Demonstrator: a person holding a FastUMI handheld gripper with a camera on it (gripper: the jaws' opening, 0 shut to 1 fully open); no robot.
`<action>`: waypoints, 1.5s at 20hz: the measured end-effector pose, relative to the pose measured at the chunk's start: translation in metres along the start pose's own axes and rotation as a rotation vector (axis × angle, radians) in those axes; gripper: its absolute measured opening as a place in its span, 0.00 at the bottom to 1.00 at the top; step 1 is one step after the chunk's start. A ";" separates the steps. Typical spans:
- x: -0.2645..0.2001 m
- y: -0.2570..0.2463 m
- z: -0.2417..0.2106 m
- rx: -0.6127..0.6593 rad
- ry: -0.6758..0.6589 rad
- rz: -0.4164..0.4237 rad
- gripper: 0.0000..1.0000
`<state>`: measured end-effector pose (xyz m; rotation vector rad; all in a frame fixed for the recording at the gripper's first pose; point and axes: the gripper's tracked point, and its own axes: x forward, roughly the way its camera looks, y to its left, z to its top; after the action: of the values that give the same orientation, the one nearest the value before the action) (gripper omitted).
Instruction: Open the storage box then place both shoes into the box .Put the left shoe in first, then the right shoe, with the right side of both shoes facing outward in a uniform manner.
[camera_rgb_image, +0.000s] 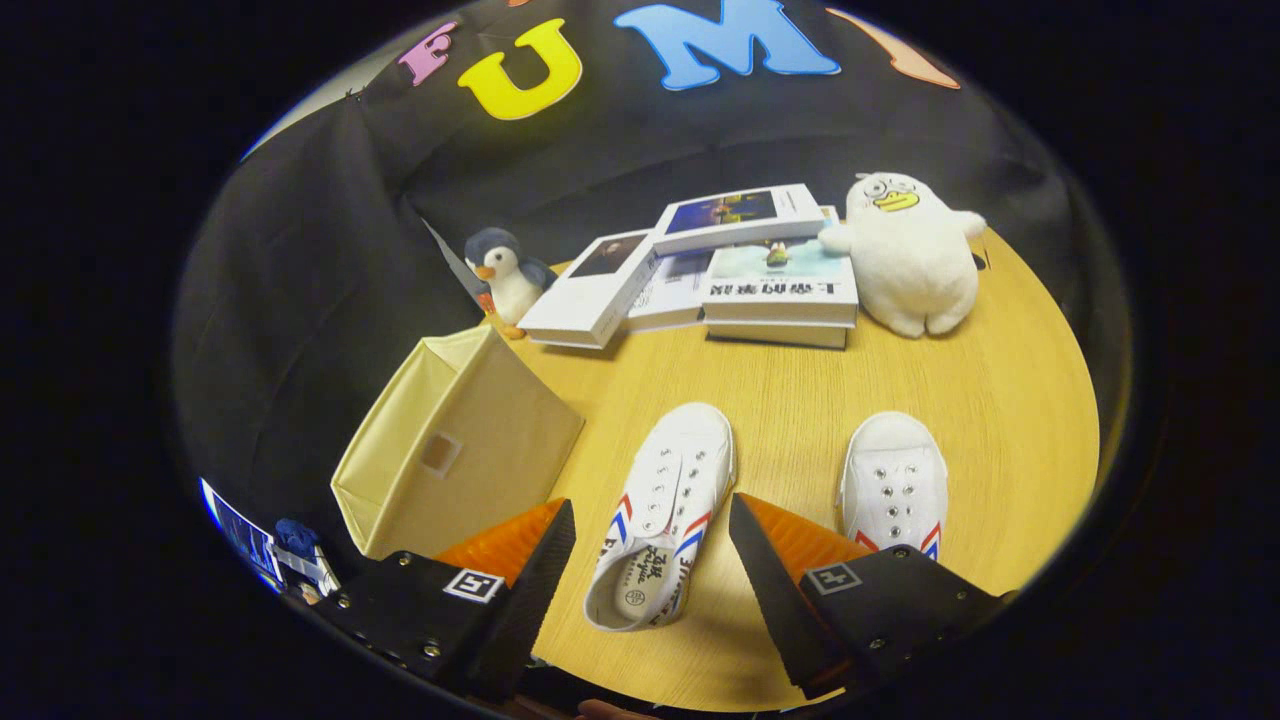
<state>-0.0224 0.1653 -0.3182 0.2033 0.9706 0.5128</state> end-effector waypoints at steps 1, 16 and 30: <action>0.007 -0.002 -0.009 0.005 0.026 -0.006 0.93; 0.063 -0.023 -0.050 0.077 0.235 -0.010 0.10; 0.004 0.011 -0.022 0.155 0.280 0.043 0.02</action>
<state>-0.0421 0.1757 -0.3294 0.2973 1.2831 0.5147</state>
